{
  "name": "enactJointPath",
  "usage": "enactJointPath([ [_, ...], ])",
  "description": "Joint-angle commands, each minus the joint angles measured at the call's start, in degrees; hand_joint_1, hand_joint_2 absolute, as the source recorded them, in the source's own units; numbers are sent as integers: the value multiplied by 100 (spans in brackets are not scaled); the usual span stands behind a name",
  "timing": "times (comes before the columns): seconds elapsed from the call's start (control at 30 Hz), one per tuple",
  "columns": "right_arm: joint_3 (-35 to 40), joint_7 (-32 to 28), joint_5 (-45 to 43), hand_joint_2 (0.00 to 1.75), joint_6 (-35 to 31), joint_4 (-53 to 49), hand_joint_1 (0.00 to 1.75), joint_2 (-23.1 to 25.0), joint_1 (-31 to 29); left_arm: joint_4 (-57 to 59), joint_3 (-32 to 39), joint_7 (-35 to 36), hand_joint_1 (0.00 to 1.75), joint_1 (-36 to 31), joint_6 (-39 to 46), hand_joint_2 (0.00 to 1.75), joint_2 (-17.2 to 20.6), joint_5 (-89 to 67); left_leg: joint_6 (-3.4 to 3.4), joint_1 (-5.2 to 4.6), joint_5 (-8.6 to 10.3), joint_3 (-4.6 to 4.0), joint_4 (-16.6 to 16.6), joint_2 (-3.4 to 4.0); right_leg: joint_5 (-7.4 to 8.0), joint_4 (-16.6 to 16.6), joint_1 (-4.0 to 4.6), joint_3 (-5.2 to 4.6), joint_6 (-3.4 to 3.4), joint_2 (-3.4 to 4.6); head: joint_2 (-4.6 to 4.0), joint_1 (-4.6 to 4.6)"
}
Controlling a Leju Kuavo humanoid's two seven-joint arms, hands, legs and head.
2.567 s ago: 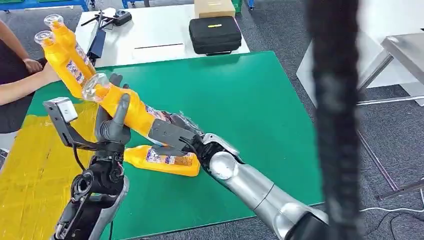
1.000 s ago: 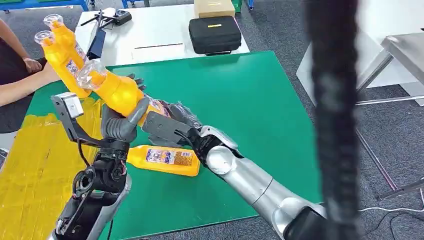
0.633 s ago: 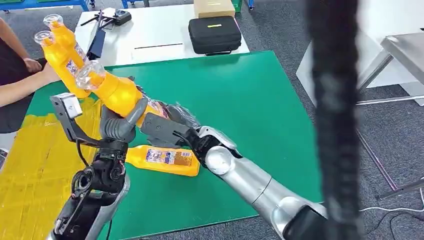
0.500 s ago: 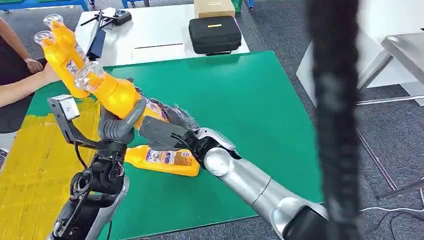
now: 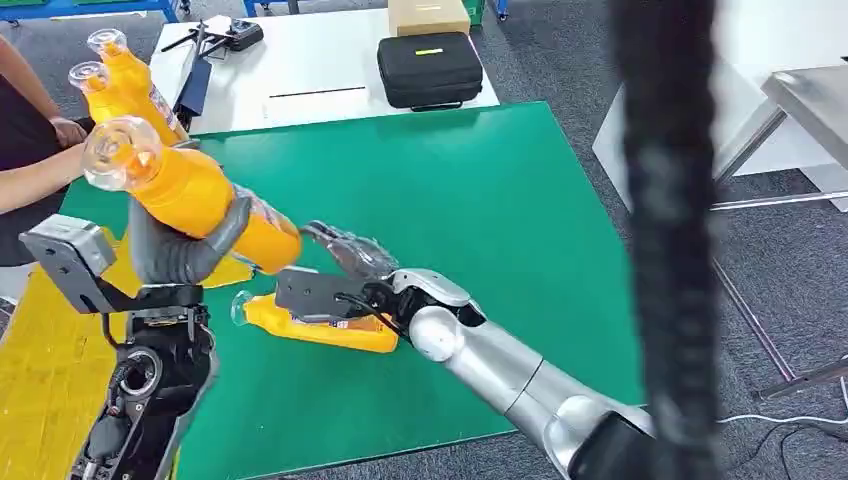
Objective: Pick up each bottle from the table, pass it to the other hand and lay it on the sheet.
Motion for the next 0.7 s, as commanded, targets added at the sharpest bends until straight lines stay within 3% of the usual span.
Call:
enactJointPath([
  [0.03,212,16,355,0,175,547,0,-213,-100,1627,548,442,175,-631,774,175,813,-3499,-22,2,-10,42,-5,4,-12,-1,3,40,-4,-7,0,-2],
  [0.17,249,24,353,0,191,549,0,-188,-186,2773,528,708,175,-954,898,175,995,-5067,-17,0,-3,26,-3,0,-6,1,1,24,-3,-5,0,4],
  [0.5,242,41,318,0,206,536,0,-228,-177,3308,413,792,175,-1112,786,175,931,-5285,-24,8,-10,31,8,-5,-11,4,10,36,-12,-13,0,7],
  [0.53,254,30,324,0,197,536,0,-221,-182,3467,264,1108,175,-1193,530,175,1008,-5710,-19,4,-5,21,4,1,-4,3,5,24,-11,-4,0,2],
  [0.7,333,79,250,0,293,598,0,-144,-274,5374,-420,1369,175,-1720,-144,175,888,-6226,-27,2,-5,39,2,-11,-11,6,4,41,-14,-20,0,4],
])
